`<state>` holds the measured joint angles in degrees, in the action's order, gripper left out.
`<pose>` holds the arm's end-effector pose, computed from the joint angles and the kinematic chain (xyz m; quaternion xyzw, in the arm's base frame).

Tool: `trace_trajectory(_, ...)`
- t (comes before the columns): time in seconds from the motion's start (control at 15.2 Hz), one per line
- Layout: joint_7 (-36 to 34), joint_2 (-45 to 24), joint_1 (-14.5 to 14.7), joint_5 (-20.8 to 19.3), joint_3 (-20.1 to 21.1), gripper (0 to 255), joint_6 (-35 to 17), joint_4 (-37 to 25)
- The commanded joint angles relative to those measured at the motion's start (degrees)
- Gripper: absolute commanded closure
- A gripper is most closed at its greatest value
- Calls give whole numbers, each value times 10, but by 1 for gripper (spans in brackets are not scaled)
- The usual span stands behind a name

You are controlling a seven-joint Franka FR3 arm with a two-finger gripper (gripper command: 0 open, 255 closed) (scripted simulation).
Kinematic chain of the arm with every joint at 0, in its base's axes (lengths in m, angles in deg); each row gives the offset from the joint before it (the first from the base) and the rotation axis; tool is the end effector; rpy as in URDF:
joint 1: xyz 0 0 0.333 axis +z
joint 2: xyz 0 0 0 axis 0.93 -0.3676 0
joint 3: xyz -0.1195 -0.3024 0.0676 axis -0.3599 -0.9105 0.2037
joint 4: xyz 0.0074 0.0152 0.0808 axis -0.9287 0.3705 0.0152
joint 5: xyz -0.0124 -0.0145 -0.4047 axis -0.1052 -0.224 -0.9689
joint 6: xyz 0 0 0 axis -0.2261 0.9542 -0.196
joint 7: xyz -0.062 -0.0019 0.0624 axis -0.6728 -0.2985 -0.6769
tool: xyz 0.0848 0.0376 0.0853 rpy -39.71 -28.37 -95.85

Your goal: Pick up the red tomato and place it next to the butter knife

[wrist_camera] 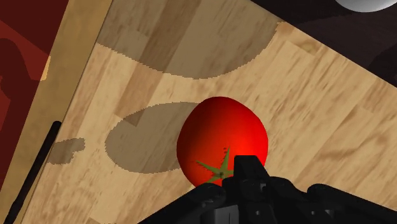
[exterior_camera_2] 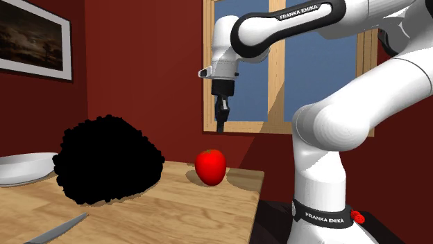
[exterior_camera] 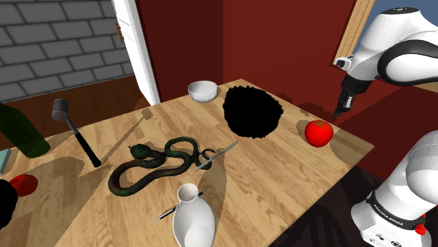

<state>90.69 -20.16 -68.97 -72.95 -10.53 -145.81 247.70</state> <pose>0.2625 -0.0791 0.4550 0.9771 0.1978 0.0336 0.0710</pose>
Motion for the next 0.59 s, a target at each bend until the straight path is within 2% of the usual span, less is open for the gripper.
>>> trace_trajectory(0.0,0,0,0,0,0,0,0,0)
trace_trajectory(0.26,-19,-249,29,33,-4,0,34,-140)
trace_trajectory(0.33,-20,-265,31,36,-4,0,38,-150)
trace_trajectory(0.53,-20,-268,28,32,-8,0,14,-128)
